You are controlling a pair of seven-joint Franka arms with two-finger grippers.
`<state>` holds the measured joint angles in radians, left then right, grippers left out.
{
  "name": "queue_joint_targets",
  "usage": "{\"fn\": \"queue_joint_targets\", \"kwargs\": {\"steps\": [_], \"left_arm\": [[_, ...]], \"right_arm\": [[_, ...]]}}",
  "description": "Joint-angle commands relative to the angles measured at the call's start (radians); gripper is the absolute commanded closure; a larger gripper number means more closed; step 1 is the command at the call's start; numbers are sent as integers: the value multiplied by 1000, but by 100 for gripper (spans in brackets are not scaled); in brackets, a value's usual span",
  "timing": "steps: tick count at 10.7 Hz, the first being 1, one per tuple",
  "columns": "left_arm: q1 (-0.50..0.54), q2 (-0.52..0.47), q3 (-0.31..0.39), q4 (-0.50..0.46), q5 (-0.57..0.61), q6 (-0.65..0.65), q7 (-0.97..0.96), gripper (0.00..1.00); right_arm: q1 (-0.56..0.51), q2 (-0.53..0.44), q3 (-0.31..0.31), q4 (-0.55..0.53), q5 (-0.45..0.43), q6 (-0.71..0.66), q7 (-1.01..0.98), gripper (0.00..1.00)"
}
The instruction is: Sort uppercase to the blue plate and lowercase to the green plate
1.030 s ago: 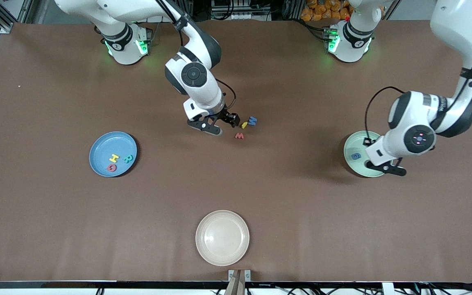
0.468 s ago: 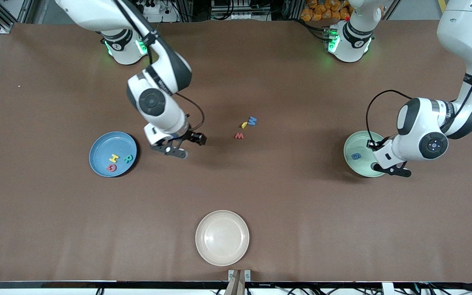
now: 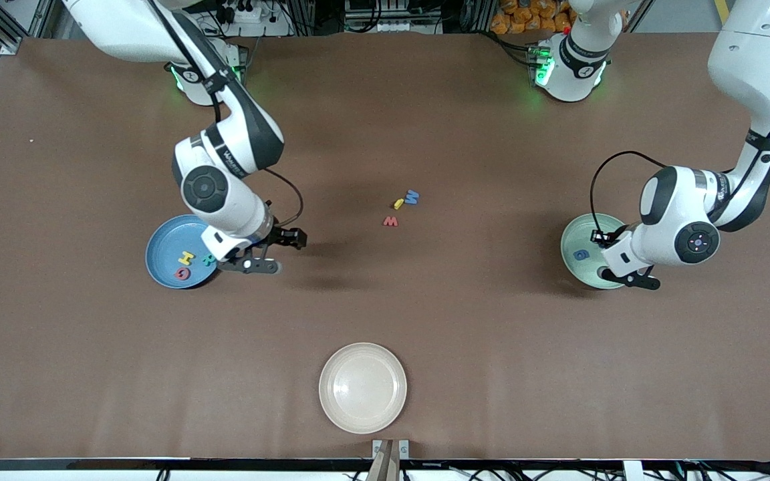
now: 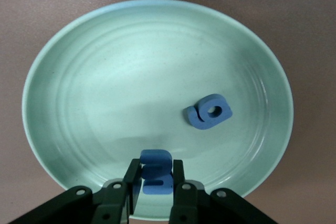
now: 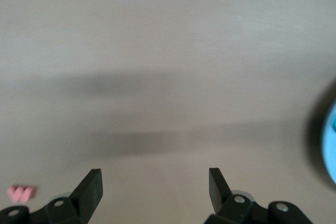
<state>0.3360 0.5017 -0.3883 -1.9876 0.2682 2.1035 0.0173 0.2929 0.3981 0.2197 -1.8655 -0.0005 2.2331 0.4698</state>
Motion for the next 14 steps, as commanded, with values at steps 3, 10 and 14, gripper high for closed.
{"fn": "queue_joint_targets", "kwargs": {"steps": [3, 10, 14], "left_arm": [[-12, -6, -1, 6, -21, 6, -11, 46], [-69, -64, -7, 52, -11, -10, 7, 22], [-63, -77, 2, 115, -9, -11, 6, 10]], "right_arm": [[239, 57, 10, 150, -130, 3, -307, 15], [512, 338, -2, 407, -286, 23, -396, 27], [529, 370, -2, 404, -280, 22, -641, 30]]}}
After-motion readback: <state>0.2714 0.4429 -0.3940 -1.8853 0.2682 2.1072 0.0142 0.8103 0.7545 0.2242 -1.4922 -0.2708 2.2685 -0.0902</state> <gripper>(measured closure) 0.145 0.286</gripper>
